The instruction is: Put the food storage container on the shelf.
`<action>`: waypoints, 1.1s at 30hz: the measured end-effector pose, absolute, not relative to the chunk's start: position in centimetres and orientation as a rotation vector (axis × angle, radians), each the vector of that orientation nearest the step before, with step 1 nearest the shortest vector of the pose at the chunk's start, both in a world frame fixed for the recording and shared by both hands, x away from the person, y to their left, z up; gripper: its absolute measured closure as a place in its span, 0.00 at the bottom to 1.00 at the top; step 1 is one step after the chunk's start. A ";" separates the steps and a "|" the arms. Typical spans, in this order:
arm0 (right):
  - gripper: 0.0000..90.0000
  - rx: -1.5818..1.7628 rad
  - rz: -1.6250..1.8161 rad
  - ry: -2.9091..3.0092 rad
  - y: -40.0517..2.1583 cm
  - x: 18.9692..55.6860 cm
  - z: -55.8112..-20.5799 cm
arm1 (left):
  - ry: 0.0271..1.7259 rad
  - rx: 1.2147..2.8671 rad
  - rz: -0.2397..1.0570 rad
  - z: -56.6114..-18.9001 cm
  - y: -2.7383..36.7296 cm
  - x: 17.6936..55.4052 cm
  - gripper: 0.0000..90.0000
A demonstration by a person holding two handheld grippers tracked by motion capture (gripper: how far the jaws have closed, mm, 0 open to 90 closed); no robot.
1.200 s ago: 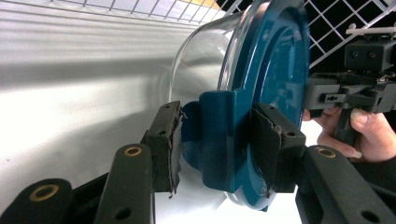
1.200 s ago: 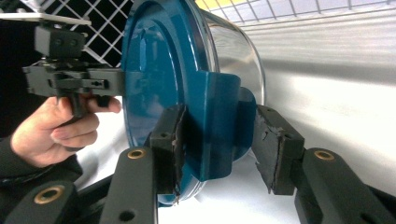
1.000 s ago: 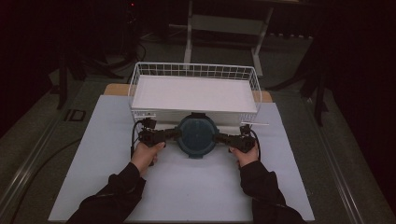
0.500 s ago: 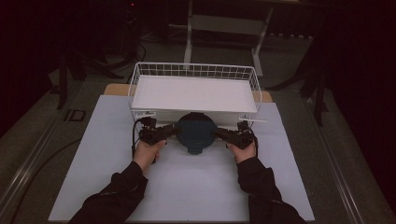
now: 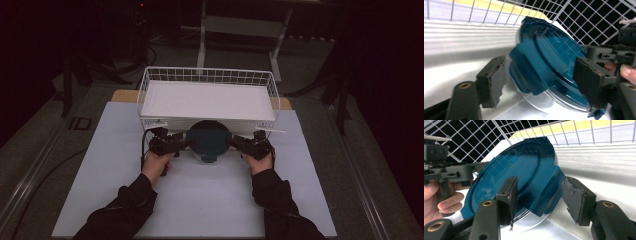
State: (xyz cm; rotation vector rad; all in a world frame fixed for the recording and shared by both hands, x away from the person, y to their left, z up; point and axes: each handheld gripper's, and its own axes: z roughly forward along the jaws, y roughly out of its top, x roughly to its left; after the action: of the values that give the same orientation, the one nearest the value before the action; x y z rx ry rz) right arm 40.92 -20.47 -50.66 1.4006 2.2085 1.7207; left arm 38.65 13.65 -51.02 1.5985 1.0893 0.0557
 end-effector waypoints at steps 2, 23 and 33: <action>0.50 1.380 1.703 2.206 -20.6 40.6 -50.4 | 1.068 1.598 0.067 -50.7 13.5 38.1 0.21; 0.60 1.219 1.597 2.307 -20.3 35.4 -47.6 | 0.836 1.707 0.141 -46.7 14.2 32.5 0.01; 0.77 1.136 1.542 2.415 -18.2 33.2 -47.9 | 0.812 1.725 0.186 -46.0 15.5 30.4 0.01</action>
State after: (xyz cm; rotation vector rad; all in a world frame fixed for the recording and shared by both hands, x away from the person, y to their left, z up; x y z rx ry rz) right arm 33.25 -18.24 -47.93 1.1365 2.4147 1.5421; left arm 30.38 15.52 -46.02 1.7251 0.8121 0.1860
